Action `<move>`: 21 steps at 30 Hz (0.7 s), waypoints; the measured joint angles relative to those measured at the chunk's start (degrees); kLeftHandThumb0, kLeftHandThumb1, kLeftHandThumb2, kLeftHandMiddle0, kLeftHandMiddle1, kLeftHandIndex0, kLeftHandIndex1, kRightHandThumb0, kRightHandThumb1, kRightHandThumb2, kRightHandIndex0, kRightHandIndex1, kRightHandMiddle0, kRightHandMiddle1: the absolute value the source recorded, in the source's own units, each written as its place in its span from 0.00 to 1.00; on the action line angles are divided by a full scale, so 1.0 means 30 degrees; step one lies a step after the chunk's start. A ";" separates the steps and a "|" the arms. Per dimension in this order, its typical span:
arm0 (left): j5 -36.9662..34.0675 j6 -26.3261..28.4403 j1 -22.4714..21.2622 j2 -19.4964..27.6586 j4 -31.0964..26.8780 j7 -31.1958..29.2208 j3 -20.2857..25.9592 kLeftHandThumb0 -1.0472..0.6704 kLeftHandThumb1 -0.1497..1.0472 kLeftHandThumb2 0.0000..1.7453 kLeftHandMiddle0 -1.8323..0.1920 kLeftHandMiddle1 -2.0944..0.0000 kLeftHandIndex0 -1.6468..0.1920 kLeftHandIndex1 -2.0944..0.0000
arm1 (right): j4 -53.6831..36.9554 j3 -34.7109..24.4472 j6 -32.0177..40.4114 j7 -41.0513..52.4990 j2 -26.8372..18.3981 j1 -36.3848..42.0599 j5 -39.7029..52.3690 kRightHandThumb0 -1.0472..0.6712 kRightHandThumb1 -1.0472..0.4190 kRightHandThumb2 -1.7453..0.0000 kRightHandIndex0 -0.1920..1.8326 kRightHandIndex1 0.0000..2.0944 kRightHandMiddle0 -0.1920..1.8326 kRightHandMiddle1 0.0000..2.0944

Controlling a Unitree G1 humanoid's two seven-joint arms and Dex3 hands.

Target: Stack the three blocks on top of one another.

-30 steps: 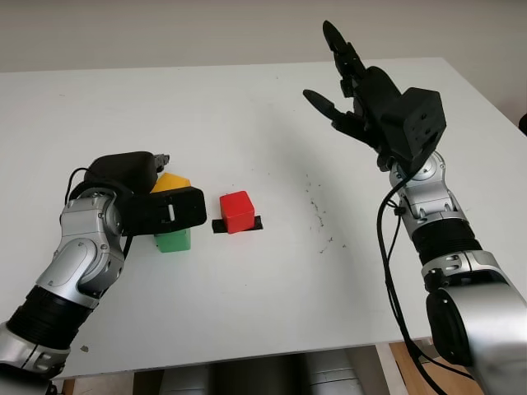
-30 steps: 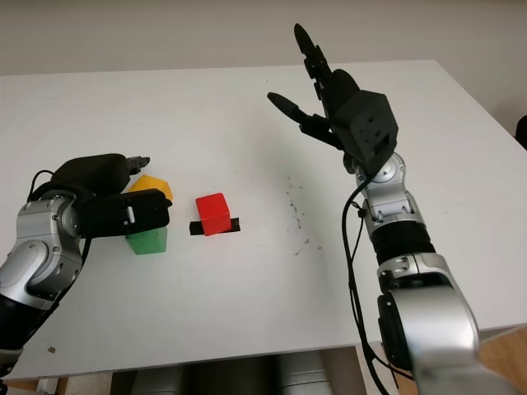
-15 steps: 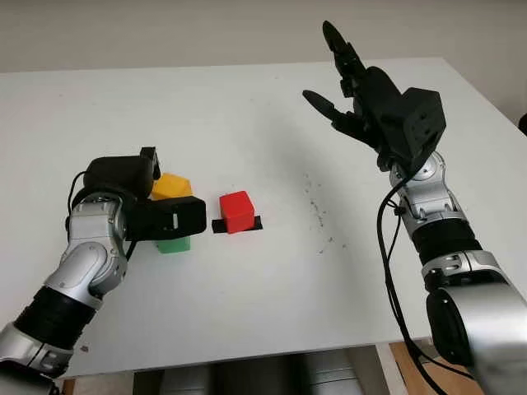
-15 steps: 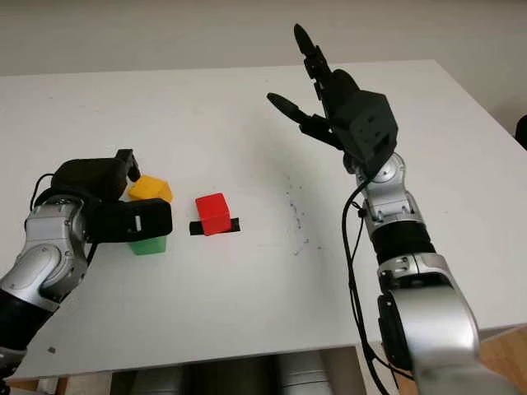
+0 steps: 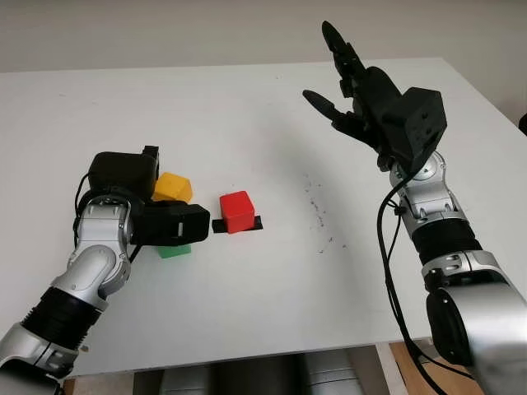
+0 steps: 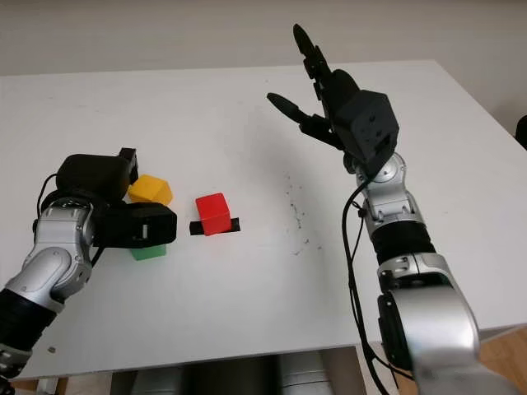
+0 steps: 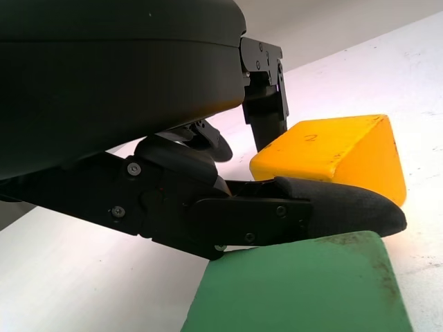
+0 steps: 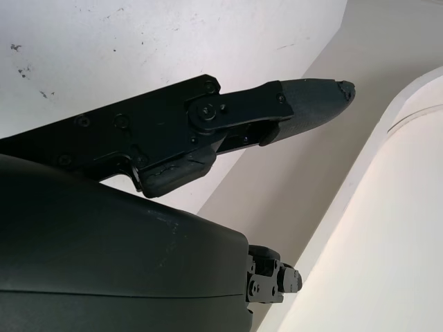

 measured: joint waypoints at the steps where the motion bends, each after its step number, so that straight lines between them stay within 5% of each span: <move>1: -0.0076 -0.0073 -0.0005 -0.0042 0.0007 0.0010 0.0024 0.05 1.00 0.21 0.71 0.70 0.86 0.12 | 0.0000 0.0000 -0.0047 -0.0014 -0.0001 0.0000 -0.0026 0.10 0.00 0.86 0.01 0.03 0.10 0.03; 4: -0.0372 -0.0238 -0.0049 -0.0153 0.0045 0.0010 0.0107 0.04 1.00 0.22 0.72 0.70 0.84 0.09 | 0.0000 0.0001 -0.0104 -0.0119 -0.0001 0.0000 -0.0085 0.10 0.00 0.86 0.01 0.03 0.11 0.03; 9: -0.1066 -0.0396 -0.0068 -0.0310 0.0086 -0.0022 0.0382 0.05 1.00 0.19 0.78 0.50 0.83 0.07 | 0.0000 -0.0002 -0.0138 -0.0154 -0.0002 0.0000 -0.0101 0.10 0.00 0.86 0.01 0.03 0.10 0.03; 18: -0.2713 -0.0651 -0.0021 -0.1011 0.0407 0.1749 0.0812 0.18 1.00 0.15 0.71 0.68 0.80 0.03 | -0.0001 -0.0018 -0.0138 -0.0142 -0.0003 0.0000 -0.0119 0.09 0.00 0.86 0.01 0.03 0.10 0.03; 21: -0.3002 -0.0622 -0.0022 -0.1124 0.0436 0.2141 0.0834 0.26 1.00 0.12 0.67 0.79 0.82 0.16 | -0.0001 -0.0020 -0.0137 -0.0141 -0.0005 0.0011 -0.0116 0.09 0.00 0.86 0.01 0.03 0.11 0.03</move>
